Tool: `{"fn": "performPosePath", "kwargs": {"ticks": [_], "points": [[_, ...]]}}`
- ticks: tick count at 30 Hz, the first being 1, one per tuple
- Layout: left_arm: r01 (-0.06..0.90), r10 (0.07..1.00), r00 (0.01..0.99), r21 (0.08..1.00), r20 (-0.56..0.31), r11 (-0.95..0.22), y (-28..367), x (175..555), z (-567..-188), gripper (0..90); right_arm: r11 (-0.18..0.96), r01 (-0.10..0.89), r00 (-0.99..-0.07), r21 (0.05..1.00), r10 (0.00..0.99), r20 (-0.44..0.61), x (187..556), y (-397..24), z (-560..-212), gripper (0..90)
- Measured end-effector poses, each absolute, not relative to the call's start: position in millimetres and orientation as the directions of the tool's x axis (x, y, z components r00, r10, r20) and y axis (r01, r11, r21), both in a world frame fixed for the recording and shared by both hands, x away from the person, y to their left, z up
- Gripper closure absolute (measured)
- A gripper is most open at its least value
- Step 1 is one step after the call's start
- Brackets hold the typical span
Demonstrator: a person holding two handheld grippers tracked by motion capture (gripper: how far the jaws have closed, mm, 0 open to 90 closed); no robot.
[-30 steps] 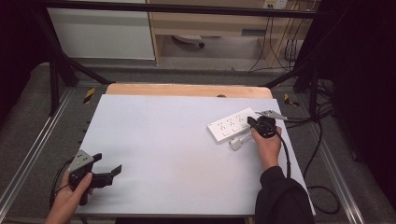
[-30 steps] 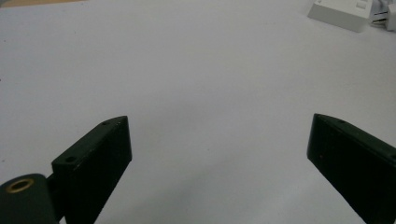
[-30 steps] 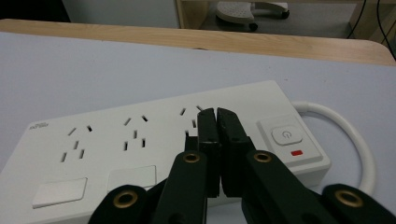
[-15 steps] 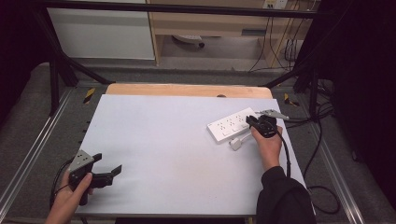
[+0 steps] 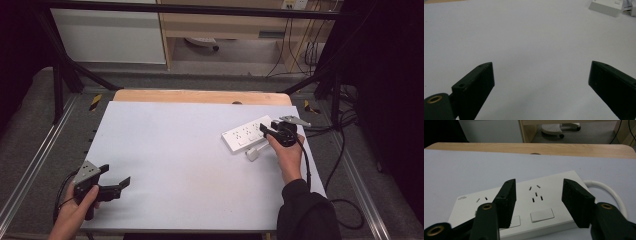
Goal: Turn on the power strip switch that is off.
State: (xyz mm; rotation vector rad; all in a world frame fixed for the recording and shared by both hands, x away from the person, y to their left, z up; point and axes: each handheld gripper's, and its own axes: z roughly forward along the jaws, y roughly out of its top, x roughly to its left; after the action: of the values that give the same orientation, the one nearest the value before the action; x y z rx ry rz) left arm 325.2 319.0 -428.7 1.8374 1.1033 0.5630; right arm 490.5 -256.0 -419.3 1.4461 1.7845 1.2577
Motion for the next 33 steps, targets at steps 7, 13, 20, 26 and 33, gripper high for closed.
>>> {"fn": "performPosePath", "kwargs": {"ticks": [7, 13, 20, 26, 33], "points": [[0.458, 0.862, 0.503, 0.864, -0.061, -0.206, 318, 325, -429, 6.6, -0.019, 0.482, -0.292, 0.876, 0.939, 0.181, 489, -255, -416, 24.5], [0.459, 0.863, 0.501, 0.865, -0.061, -0.205, 319, 325, -429, 6.5, -0.016, 0.483, -0.278, 0.875, 0.945, 0.171, 485, -253, -411, 7.4], [0.458, 0.863, 0.501, 0.865, -0.060, -0.205, 319, 325, -428, 6.5, -0.015, 0.482, -0.252, 0.876, 0.955, 0.154, 476, -255, -400, 4.8], [0.457, 0.863, 0.502, 0.865, -0.059, -0.206, 319, 325, -428, 6.5, 0.014, 0.465, -0.231, 0.885, 0.967, 0.106, 465, -253, -393, 5.6], [0.458, 0.864, 0.500, 0.865, -0.060, -0.205, 319, 325, -428, 6.5, 0.016, 0.435, -0.246, 0.900, 0.964, 0.102, 453, -255, -385, 5.5]]}}
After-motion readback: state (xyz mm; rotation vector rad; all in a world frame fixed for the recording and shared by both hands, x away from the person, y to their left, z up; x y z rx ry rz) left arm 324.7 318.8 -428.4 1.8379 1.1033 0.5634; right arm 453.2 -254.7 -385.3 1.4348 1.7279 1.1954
